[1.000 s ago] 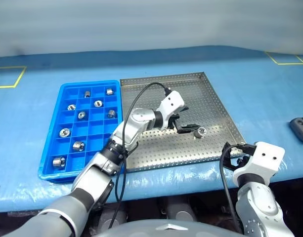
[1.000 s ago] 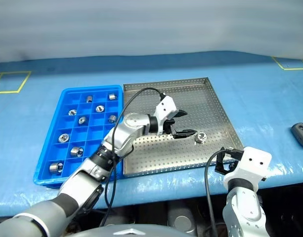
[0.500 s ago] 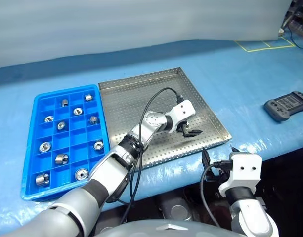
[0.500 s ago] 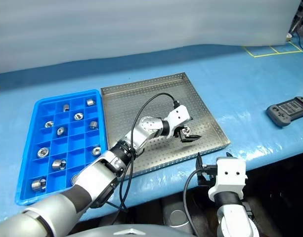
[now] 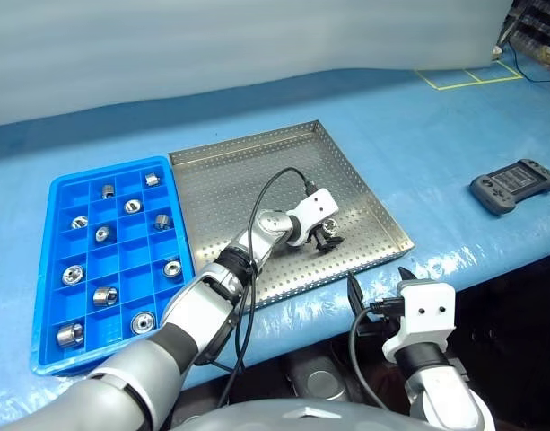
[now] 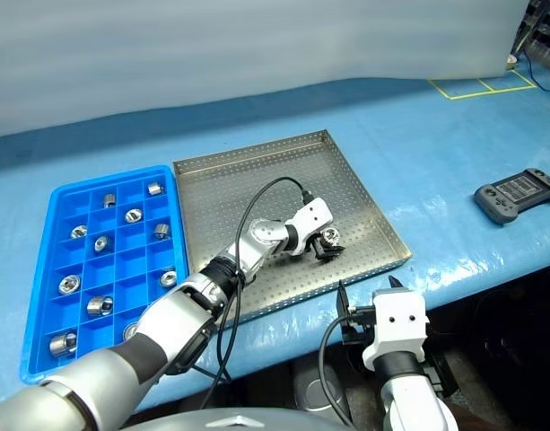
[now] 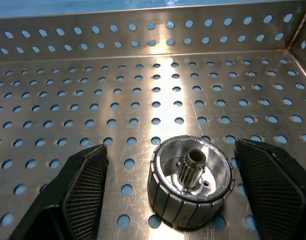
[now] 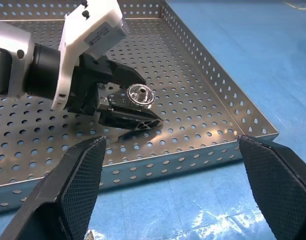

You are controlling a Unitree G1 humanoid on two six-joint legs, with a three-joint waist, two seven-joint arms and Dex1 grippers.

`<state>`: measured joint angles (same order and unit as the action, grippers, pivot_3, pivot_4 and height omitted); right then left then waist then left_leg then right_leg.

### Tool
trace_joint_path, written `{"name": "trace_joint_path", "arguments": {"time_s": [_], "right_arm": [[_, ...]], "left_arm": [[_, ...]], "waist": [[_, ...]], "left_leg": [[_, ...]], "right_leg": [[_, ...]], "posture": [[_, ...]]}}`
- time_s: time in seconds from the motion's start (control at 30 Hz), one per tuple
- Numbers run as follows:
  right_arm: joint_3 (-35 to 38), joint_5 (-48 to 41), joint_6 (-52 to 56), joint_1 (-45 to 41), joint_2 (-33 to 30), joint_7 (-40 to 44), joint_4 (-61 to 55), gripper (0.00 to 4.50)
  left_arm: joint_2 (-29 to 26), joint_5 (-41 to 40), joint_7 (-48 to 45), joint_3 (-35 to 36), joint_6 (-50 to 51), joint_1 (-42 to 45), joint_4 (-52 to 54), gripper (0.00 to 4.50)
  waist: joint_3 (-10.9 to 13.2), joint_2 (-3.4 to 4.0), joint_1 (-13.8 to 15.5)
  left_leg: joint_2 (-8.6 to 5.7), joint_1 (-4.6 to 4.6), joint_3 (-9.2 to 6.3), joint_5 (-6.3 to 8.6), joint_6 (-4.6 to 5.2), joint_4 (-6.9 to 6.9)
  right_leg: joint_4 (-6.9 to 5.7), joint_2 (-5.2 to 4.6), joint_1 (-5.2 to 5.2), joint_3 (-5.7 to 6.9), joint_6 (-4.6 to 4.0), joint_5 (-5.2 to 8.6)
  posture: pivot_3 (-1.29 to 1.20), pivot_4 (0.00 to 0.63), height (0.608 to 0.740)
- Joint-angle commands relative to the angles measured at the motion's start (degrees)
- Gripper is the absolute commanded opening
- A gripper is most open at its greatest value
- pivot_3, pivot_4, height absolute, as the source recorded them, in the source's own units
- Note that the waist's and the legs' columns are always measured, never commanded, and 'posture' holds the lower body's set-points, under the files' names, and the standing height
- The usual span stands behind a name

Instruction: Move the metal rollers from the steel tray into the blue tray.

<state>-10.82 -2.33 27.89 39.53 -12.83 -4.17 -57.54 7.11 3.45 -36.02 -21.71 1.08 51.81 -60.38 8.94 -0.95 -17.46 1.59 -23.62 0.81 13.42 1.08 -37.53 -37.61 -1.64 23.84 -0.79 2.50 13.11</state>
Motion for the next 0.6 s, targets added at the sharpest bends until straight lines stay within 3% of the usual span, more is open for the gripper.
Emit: {"name": "trace_joint_path", "arguments": {"time_s": [0.03,0.33,0.6], "right_arm": [[-0.3,0.2,0.0,-0.4,0.1,-0.5,-2.5,4.45],[1.7,-1.1,2.3,-3.0,-0.3,0.0,-2.5,4.50],[0.9,-2.2,6.5,-9.1,-1.5,1.4,-2.5,4.50]], "left_arm": [[5.2,0.1,-0.8,1.1,0.5,1.7,-0.6,4.50],[6.3,-0.4,-3.1,2.3,-0.3,0.4,-1.2,1.68],[4.6,-6.2,-1.2,8.8,1.2,1.7,8.0,1.70]], "waist": [[0.0,0.00,0.0],[0.0,-0.01,0.1],[0.0,-0.06,0.8]], "left_leg": [[0.00,0.00,0.00,0.00,0.00,0.00],[-0.01,0.01,0.01,0.00,0.00,0.00],[0.00,0.00,0.03,0.00,0.01,0.01]], "right_leg": [[0.00,0.00,0.00,0.00,0.00,0.00],[0.00,-0.01,-0.02,-0.01,0.08,-0.05],[-0.02,-0.01,0.01,-0.04,0.18,-0.11]], "posture": [[-0.40,0.150,0.740],[-0.37,0.150,0.740],[-0.29,0.150,0.740]]}}
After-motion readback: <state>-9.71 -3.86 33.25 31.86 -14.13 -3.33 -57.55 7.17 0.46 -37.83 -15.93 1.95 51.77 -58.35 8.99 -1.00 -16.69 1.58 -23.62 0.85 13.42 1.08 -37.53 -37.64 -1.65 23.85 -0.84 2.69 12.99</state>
